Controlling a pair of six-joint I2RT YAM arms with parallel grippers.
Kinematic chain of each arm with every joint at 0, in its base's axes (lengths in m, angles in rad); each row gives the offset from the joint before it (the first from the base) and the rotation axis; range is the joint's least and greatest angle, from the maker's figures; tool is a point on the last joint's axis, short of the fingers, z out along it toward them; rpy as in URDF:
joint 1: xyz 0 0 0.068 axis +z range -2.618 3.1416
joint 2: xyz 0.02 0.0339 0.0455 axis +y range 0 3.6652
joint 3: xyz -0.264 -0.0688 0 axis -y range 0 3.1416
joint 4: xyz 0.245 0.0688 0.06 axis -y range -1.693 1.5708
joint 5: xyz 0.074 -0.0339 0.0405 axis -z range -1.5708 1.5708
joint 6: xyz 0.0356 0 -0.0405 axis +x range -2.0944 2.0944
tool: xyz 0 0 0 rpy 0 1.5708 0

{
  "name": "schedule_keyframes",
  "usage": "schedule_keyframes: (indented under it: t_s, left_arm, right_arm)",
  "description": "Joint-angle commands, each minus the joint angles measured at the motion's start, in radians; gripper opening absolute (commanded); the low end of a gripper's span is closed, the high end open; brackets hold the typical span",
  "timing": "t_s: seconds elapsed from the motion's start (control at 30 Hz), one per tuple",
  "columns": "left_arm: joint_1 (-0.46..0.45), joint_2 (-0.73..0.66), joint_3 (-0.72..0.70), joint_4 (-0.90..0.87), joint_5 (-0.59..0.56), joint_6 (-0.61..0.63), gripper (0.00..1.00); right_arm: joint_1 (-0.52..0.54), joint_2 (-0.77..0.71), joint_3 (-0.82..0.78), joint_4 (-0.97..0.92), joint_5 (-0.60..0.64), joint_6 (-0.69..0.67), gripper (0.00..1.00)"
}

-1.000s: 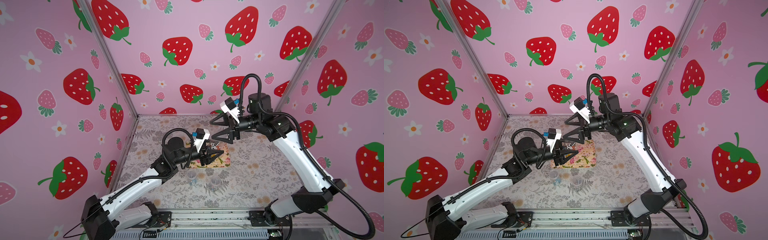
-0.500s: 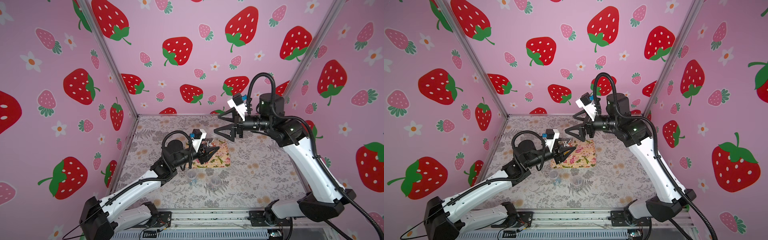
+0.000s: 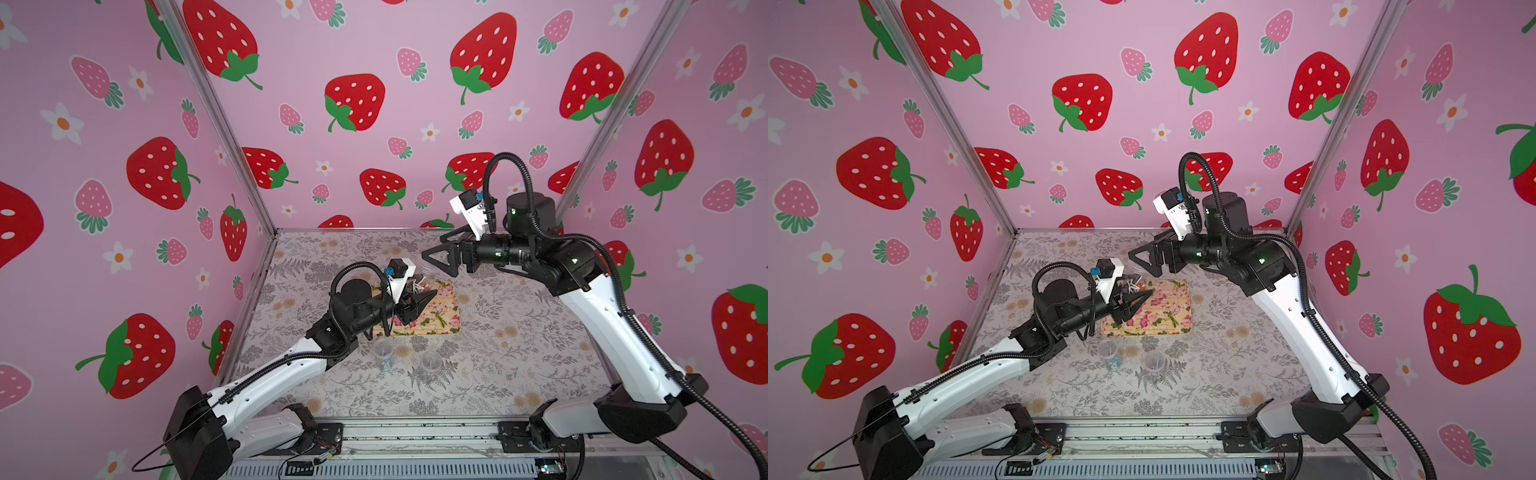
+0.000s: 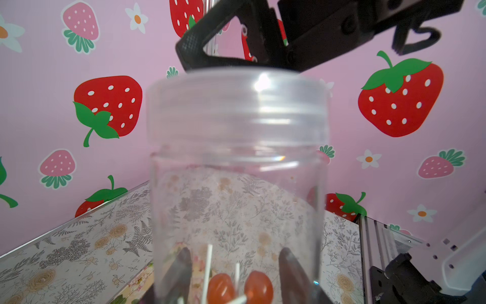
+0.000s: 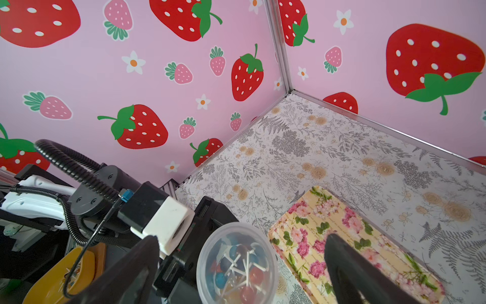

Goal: Pour the candies out of the jar
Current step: Unscrew the lid from the jar.

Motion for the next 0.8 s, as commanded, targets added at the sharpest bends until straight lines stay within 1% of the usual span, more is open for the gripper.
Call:
schedule_keyframes:
  t_s: [0.0, 0.17, 0.27, 0.4, 0.57, 0.77]
  left_arm:
    - [-0.001, -0.001, 0.034, 0.044, -0.008, 0.027, 0.43]
    - [-0.001, 0.007, 0.046, 0.030, 0.000, 0.040, 0.43]
    - [-0.002, 0.011, 0.052, 0.029, 0.003, 0.044, 0.43]
    - [0.000, 0.013, 0.056, 0.031, 0.010, 0.046, 0.43]
    - [-0.001, 0.002, 0.050, 0.028, 0.009, 0.044, 0.43]
    - [-0.002, -0.010, 0.051, 0.023, 0.020, 0.040, 0.43]
  right_arm:
    - [0.012, 0.005, -0.028, 0.000, 0.017, 0.028, 1.00]
    - [0.024, 0.010, -0.056, 0.015, -0.002, 0.043, 0.99]
    - [0.034, 0.015, -0.060, 0.010, 0.012, 0.038, 0.94]
    - [0.041, 0.021, -0.062, 0.011, 0.012, 0.034, 0.85]
    - [0.043, 0.025, -0.062, 0.011, 0.006, 0.025, 0.67]
    - [0.045, 0.028, -0.062, 0.018, -0.009, 0.003, 0.58]
